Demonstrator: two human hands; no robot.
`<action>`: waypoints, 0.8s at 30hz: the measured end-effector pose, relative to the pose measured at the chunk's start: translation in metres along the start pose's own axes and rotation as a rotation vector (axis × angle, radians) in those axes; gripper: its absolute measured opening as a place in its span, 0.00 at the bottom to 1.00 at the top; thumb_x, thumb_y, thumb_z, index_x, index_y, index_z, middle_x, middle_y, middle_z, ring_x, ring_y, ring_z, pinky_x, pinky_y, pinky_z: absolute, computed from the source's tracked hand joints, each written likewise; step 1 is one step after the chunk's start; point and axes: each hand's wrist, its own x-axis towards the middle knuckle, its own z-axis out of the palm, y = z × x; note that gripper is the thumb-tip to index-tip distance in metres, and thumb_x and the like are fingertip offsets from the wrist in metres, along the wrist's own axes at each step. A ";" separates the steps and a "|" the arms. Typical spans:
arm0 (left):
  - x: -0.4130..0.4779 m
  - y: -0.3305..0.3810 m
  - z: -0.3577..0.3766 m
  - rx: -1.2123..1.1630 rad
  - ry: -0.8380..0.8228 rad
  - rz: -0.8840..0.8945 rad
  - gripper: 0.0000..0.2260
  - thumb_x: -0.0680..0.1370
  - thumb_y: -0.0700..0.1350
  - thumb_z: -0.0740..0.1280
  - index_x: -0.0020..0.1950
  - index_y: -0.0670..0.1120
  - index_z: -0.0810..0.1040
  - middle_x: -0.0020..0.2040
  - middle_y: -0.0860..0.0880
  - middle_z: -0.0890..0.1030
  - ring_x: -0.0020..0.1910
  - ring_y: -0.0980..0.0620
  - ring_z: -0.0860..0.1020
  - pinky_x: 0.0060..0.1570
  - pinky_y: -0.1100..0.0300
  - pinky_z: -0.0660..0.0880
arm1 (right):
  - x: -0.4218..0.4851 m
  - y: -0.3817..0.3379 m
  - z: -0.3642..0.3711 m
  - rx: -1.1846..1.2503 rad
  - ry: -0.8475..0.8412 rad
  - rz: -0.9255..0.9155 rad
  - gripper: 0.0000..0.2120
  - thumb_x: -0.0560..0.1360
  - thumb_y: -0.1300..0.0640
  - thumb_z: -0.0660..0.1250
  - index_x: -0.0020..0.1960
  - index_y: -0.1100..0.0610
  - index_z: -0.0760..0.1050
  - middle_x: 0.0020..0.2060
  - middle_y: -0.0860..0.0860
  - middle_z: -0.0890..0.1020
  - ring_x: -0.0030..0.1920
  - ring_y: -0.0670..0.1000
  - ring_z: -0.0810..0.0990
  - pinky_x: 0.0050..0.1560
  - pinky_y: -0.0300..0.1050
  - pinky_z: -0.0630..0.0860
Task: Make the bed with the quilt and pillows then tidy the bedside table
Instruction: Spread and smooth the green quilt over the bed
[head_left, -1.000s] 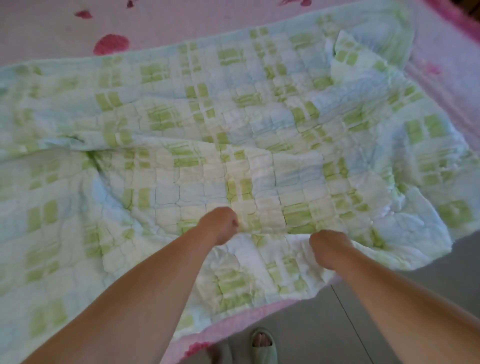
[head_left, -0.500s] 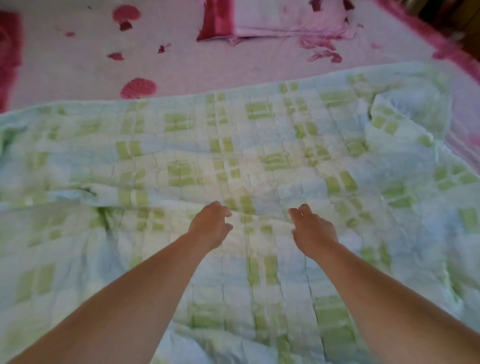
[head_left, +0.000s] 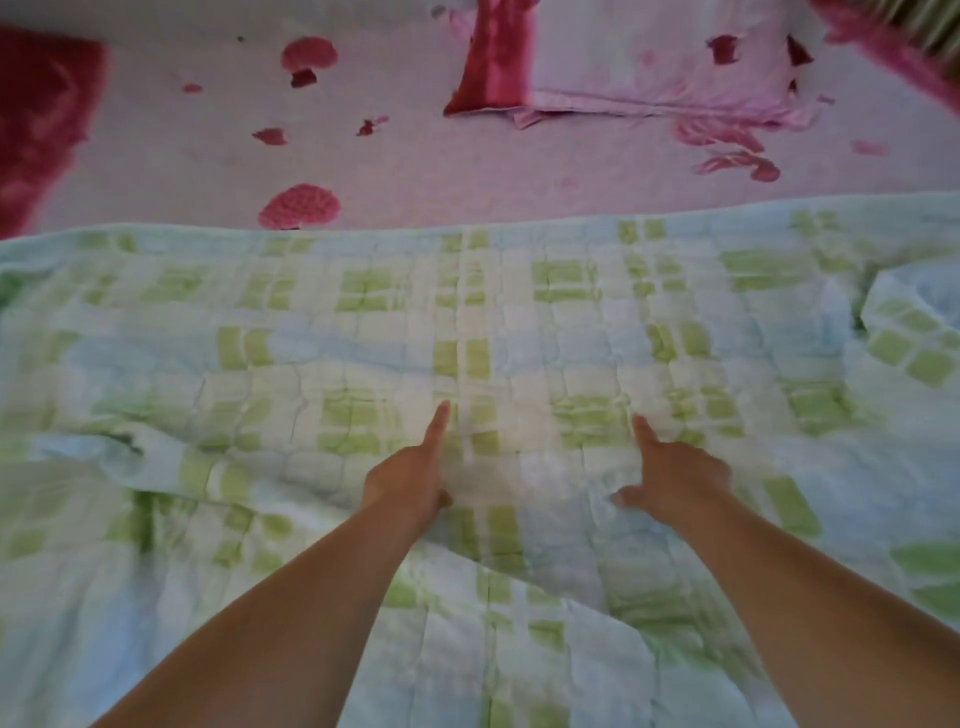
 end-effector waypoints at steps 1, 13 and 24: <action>0.009 0.005 0.003 -0.023 0.005 -0.006 0.48 0.75 0.48 0.70 0.75 0.62 0.33 0.43 0.48 0.76 0.40 0.50 0.77 0.39 0.57 0.73 | 0.008 -0.002 0.004 0.008 -0.017 -0.014 0.46 0.72 0.35 0.65 0.78 0.46 0.40 0.66 0.52 0.74 0.64 0.54 0.74 0.56 0.48 0.71; 0.062 0.020 0.004 -0.227 0.063 -0.051 0.03 0.78 0.44 0.61 0.51 0.49 0.69 0.47 0.44 0.79 0.38 0.42 0.80 0.38 0.51 0.80 | 0.029 -0.007 0.028 0.173 0.168 -0.030 0.15 0.82 0.51 0.54 0.65 0.52 0.70 0.58 0.56 0.80 0.58 0.56 0.79 0.52 0.46 0.73; 0.110 0.047 -0.074 -0.534 0.576 0.115 0.05 0.81 0.46 0.57 0.54 0.47 0.65 0.42 0.45 0.78 0.42 0.40 0.78 0.37 0.50 0.74 | 0.097 -0.017 -0.057 0.647 0.885 -0.070 0.11 0.80 0.58 0.56 0.54 0.63 0.73 0.46 0.64 0.81 0.47 0.62 0.80 0.41 0.49 0.67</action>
